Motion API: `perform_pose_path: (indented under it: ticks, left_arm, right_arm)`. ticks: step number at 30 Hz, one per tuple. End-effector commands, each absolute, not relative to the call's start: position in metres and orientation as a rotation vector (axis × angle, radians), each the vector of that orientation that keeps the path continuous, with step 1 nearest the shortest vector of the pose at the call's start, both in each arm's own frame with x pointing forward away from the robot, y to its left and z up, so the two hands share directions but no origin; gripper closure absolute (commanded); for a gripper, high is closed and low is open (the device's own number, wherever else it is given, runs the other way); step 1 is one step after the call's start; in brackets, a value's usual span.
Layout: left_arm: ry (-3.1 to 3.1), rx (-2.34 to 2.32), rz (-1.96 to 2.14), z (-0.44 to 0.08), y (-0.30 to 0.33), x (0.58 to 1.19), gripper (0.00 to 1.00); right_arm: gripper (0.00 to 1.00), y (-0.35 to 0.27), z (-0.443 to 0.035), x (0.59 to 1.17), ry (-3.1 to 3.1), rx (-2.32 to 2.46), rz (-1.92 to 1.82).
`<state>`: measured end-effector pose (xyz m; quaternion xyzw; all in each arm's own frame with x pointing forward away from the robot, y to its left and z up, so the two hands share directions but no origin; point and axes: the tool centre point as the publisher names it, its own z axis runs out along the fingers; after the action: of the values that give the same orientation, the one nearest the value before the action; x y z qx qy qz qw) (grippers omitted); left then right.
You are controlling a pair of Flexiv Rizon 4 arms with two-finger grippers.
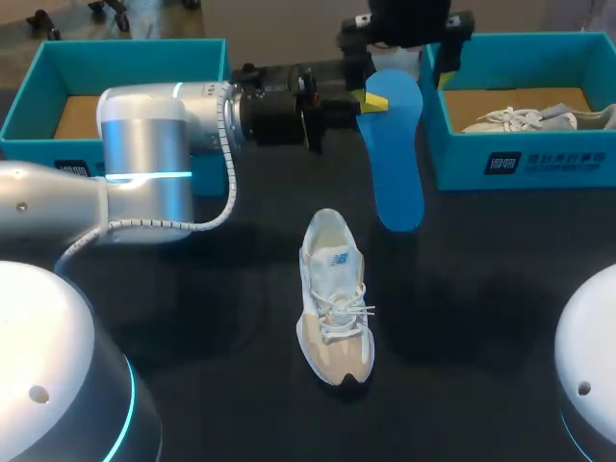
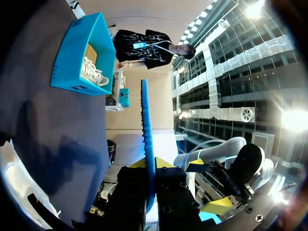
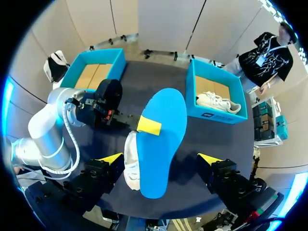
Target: Take the shoe out of the shoebox, open the shoe tongue, remove and reinsert the insole, then place the shoe into the shoebox
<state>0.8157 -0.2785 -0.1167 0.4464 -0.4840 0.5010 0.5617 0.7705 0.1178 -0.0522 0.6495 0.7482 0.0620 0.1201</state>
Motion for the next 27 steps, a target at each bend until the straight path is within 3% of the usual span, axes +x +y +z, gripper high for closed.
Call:
perform_pose_path:
  ticks: [1, 18, 27]
  left_arm:
    - [-1.14, 1.051, 1.181, -0.117, -0.279, 0.815, 1.0]
    - [-1.14, 1.051, 1.181, -0.117, -0.279, 0.815, 1.0]
    - [-1.14, 1.051, 1.181, -0.117, -0.279, 0.815, 1.0]
  right_arm:
    - [0.0, 0.12, -0.052, 0.772, 2.185, 1.899, 0.173]
    - [0.0, 0.118, -0.05, 0.772, 2.227, 1.834, 0.138]
    - [0.0, 0.1, -0.052, 0.773, 2.309, 1.938, 0.323]
